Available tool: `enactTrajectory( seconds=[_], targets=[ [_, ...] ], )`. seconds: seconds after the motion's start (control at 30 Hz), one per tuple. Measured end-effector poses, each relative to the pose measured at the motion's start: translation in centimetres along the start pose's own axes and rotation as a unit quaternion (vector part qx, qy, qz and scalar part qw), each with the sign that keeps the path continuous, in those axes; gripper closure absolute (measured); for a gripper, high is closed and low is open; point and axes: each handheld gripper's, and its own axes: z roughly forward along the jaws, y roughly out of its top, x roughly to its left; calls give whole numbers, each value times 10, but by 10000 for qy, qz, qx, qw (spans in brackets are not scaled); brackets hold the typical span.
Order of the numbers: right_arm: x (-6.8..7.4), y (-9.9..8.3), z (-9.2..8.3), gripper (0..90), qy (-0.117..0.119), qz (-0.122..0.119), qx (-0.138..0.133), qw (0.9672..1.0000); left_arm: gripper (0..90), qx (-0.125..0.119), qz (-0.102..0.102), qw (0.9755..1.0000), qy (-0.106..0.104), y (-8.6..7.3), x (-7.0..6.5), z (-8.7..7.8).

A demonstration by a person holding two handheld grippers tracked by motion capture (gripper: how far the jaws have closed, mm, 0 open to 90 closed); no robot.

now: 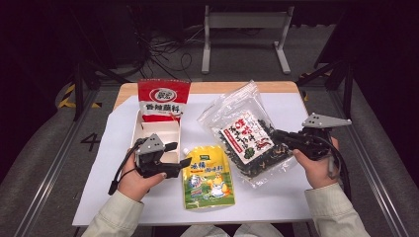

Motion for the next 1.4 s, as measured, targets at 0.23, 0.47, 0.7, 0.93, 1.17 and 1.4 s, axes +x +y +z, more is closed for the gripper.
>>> enactTrajectory(
  seconds=[0.23,0.47,0.7,0.93,1.17,1.4],
  targets=[
    [10,2,-2,857,90,-41,-96,9999,246,112,-158,9996,-191,-1,-9,19],
    [17,4,-3,857,175,-77,-159,9997,246,109,-143,9994,-291,0,-19,36],
    [22,5,-3,857,215,-99,-189,9995,233,29,-207,9993,-314,0,-27,48],
    [28,6,-2,857,279,-160,-206,9993,236,-14,-240,9989,-391,0,-30,52],
    [33,6,2,857,323,-207,-231,9990,228,-135,-370,9974,-608,2,-31,56],
    [37,6,5,858,335,-224,-269,9988,254,-115,-401,9953,-878,4,-35,59]
  ],
)
